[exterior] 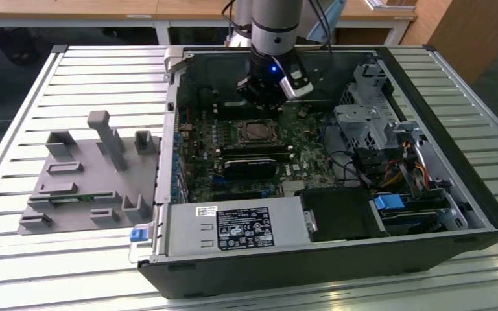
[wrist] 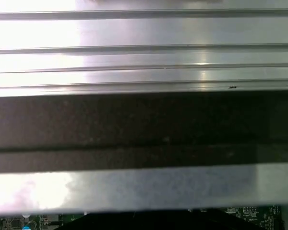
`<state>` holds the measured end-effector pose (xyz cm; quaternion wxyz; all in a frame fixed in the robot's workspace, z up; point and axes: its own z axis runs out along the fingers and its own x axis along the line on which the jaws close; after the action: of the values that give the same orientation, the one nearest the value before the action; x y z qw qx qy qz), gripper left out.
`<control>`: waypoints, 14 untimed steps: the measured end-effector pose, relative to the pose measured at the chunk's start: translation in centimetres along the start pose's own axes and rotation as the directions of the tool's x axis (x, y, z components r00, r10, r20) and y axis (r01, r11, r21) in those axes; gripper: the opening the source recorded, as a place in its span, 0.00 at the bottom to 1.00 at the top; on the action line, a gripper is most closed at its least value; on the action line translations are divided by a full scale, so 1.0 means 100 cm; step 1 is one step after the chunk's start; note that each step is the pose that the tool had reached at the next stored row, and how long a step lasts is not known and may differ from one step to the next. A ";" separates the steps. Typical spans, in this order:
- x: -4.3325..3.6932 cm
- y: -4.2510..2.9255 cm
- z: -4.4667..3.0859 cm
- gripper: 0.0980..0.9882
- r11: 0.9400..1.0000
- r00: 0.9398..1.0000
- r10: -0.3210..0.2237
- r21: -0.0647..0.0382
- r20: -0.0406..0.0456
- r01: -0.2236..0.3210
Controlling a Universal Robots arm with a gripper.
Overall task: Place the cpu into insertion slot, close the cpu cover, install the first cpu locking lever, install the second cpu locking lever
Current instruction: 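Install the second cpu locking lever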
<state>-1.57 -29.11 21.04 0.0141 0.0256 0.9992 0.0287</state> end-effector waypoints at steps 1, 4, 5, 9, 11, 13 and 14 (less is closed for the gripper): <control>0.0000 -0.0003 0.0000 0.01 1.000 1.000 0.000 0.000 0.000 0.000; -0.0001 -0.0016 -0.0001 0.01 1.000 1.000 0.000 0.000 0.000 0.000; -0.0001 -0.0021 -0.0001 0.01 1.000 1.000 0.000 0.000 0.000 0.000; -0.0002 -0.0043 -0.0002 0.01 1.000 1.000 0.000 0.000 0.000 0.000; -0.0002 -0.0048 -0.0003 0.01 1.000 1.000 0.000 0.000 0.000 0.000; -0.0003 -0.0048 -0.0018 0.01 1.000 1.000 0.000 0.000 0.000 0.000; -0.0003 -0.0048 -0.0031 0.01 1.000 1.000 0.000 0.000 0.000 0.000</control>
<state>-1.57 -29.60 21.32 0.0141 0.0255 0.9992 0.0288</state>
